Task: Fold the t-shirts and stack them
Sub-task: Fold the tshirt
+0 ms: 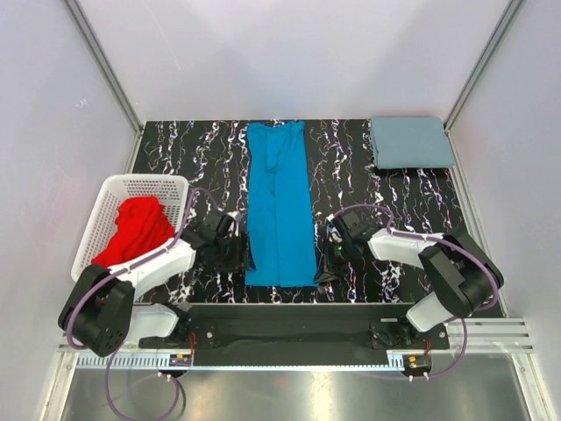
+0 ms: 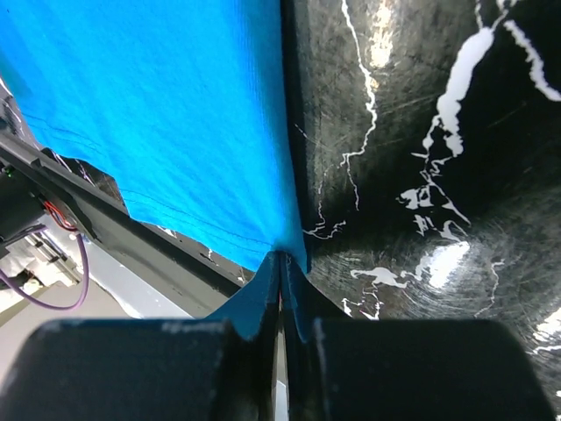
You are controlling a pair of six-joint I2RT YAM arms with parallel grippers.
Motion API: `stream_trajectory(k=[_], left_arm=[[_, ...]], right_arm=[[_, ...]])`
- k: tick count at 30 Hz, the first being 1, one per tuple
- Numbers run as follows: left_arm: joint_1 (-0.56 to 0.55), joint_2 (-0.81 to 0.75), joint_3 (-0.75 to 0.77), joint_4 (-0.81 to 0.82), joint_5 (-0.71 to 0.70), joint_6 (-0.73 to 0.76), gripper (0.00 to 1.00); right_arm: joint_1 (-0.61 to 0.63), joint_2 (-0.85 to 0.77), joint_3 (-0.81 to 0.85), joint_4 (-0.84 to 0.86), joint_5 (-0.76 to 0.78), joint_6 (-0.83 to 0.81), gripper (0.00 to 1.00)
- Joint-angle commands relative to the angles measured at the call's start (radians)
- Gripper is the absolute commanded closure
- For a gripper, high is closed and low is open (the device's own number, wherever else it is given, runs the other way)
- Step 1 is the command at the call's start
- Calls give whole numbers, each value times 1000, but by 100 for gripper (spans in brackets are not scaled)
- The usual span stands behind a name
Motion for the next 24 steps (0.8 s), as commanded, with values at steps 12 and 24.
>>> stream_trajectory(k=[12,24], left_arm=[[-17,-51,-126,103,34,-98,45],[-122,-64,-52,-66,-143,-93,64]], right_arm=[[14,-132,19,-35,30,20,91],[17,-75,-20,-90,102,-23,90]])
